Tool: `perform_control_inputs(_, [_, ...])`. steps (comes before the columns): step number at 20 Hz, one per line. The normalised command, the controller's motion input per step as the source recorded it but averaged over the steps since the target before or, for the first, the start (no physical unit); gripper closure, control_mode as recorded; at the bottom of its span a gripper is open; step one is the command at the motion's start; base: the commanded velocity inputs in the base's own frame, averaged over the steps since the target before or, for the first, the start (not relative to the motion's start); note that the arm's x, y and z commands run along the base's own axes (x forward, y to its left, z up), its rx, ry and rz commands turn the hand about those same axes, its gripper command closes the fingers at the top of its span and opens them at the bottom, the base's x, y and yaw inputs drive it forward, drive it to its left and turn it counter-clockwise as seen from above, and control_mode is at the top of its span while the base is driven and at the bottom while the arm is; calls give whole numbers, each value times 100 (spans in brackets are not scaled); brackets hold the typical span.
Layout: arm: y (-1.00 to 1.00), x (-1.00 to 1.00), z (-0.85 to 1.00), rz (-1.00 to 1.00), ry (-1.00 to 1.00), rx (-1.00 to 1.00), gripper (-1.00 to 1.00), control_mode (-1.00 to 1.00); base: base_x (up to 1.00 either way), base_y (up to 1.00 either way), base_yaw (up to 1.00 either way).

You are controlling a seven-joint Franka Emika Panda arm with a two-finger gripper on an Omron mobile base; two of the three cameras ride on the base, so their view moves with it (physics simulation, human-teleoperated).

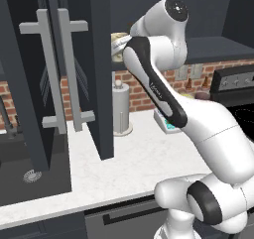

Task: Gather all objects into one cabinet and sort the glasses and bowls to opposite sides.

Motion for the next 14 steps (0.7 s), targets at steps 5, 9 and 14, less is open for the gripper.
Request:
perform_control_inputs(5, [22, 14, -3, 0, 6, 0, 100, -100, 0, 0, 0])
perform_control_inputs(9, [16, 6, -22, 0, 1, 0, 100, -100, 0, 0, 0])
perform_control_inputs(14, [0, 4, -26, 0, -2, 0, 100, -100, 0, 0, 0])
